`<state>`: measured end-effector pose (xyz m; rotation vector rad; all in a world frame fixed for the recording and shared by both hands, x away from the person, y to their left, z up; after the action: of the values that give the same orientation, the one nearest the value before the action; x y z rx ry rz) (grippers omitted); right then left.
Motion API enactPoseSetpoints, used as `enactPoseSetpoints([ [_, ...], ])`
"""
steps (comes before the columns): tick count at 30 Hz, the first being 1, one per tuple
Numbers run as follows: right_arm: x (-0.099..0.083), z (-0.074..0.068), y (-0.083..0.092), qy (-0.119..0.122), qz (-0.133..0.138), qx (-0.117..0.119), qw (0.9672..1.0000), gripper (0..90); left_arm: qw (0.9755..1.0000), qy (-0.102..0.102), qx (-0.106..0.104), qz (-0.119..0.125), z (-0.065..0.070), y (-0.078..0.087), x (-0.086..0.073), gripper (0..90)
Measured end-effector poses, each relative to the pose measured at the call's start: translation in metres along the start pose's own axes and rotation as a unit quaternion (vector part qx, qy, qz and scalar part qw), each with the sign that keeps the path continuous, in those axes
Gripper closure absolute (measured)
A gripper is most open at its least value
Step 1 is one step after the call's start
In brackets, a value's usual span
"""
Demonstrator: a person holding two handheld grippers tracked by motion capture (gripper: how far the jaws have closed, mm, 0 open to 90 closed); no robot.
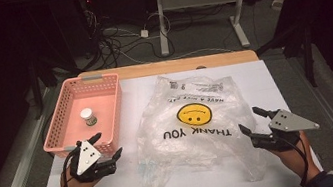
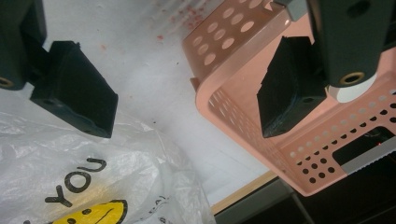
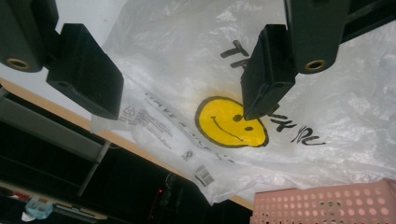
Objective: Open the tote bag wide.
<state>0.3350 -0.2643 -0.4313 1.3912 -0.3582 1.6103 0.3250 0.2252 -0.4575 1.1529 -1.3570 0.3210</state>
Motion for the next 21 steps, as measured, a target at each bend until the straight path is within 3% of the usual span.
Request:
enactPoseSetpoints([
  [10, -0.004, 0.007, -0.004, 0.0, -0.015, 0.006, 0.9999, 46.1, 0.9999, -0.003, -0.008, -0.008, 0.006, -0.002, -0.001, 19.8],
  [21, -0.004, 0.021, -0.009, -0.003, -0.033, 0.009, 0.9994, 54.4, 0.9997, -0.013, -0.013, -0.018, 0.009, -0.002, -0.003, 19.8],
])
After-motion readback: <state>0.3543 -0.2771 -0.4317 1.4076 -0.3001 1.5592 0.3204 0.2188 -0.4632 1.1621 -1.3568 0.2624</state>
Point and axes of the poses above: each handheld gripper's, and its own axes: y roughly backward along the jaws, x roughly out of its top, z roughly to its right, the point moved 3 cm from there along -y, roughly forward along the jaws, and after that the axes turned 5 degrees about y, right-handed, at the moved point
